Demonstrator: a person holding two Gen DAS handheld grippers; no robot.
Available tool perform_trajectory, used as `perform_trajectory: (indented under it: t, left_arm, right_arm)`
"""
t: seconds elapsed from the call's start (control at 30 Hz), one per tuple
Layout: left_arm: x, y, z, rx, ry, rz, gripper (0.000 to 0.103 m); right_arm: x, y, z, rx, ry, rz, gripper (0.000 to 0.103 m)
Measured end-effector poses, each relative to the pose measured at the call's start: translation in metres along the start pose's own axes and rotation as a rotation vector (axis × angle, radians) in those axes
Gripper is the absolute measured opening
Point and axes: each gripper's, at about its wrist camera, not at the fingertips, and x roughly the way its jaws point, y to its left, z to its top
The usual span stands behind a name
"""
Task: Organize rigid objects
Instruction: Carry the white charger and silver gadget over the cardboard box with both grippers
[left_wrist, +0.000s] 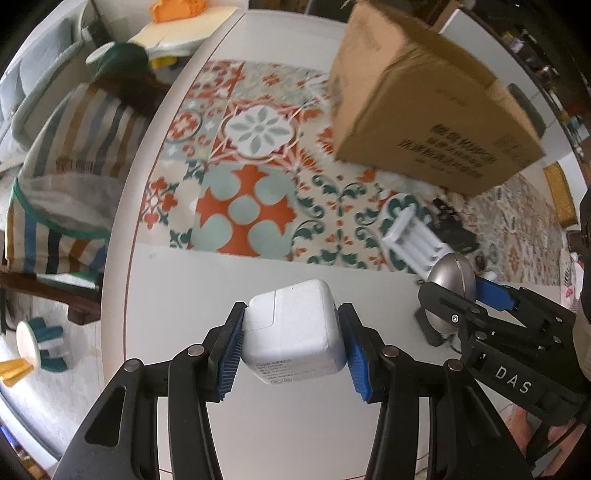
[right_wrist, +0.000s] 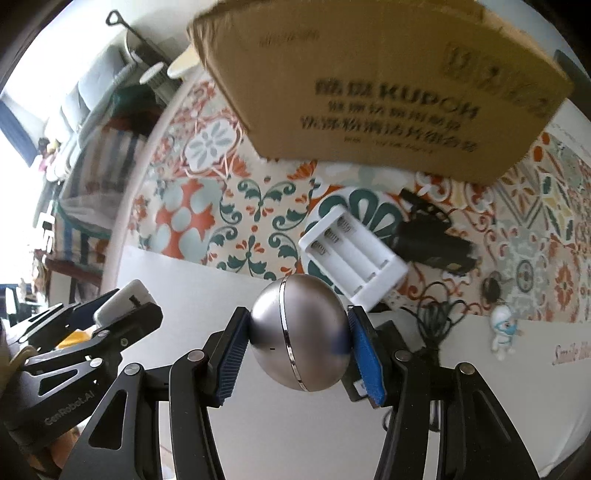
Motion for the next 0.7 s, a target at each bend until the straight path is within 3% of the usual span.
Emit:
perform_trajectory:
  t: [0.7]
  left_arm:
    - [-0.095, -0.077, 0.026, 0.147, -0.224, -0.104, 0.049]
  right_arm:
    - [-0.127, -0.039, -0.005, 0.066, -0.298, 0.024, 0.055]
